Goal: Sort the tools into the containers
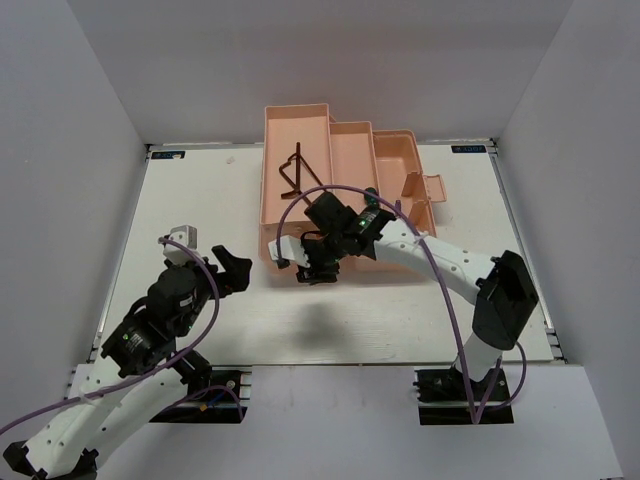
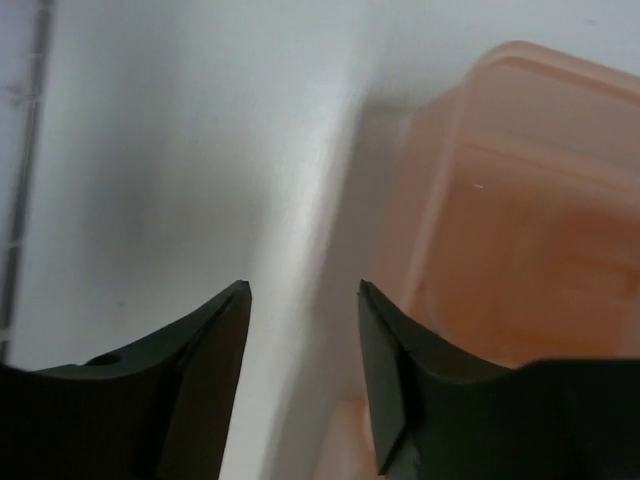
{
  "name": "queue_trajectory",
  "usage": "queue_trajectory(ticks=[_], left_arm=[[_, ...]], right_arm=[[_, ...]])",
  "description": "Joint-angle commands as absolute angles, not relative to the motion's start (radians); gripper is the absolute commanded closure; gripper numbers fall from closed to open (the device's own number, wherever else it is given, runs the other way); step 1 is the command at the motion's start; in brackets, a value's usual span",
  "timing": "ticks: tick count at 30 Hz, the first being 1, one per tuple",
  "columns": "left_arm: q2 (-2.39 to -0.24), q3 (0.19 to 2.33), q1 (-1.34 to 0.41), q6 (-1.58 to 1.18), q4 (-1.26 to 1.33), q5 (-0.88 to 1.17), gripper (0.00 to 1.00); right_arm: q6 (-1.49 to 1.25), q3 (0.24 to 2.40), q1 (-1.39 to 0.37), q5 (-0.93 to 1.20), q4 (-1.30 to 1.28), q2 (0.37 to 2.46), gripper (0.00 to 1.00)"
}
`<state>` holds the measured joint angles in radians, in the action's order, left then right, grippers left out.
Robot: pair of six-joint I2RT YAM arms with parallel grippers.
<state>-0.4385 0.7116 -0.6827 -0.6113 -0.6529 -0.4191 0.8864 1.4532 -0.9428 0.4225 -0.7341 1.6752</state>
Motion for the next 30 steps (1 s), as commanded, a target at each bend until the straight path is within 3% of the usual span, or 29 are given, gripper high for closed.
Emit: queue_trajectory(ticks=[1,8,20,23,25,26,30], left_arm=[[-0.436,0.703,-0.676,-0.617,-0.664,-0.42,0.02],[-0.426,0.703,-0.676,-0.617,-0.673,-0.42,0.02],[-0.356,0.649,-0.676,-0.675,-0.713,-0.43,0.02],[-0.327,0.611,-0.676,-0.724,-0.733,-0.42,0.02],[-0.327,0.577,-0.676,-0.784,-0.744,-0.42,0.02],[-0.327,0.549,-0.676,-0.807,-0.744,-0.42,0.03],[-0.327,0.439,-0.676,-0.919,-0.681,-0.388,0.03]], right_arm=[[0.778,1.462,-0.979,0.148,-0.465,1.675,0.45],[0.752,1.471,-1.039,-0.06,-0.367,1.753,0.44],[0.746,1.407,-1.063,-0.136,-0.278,1.851,0.43],[0.756,1.402,-1.058,-0.161,-0.261,1.89,0.52],[0.758,1.393,-1.06,-0.149,-0.265,1.894,0.76],[0.759,1.396,-1.065,-0.141,-0.274,1.891,0.97],[0.752,1.425,-1.063,-0.127,-0.323,1.858,1.0]])
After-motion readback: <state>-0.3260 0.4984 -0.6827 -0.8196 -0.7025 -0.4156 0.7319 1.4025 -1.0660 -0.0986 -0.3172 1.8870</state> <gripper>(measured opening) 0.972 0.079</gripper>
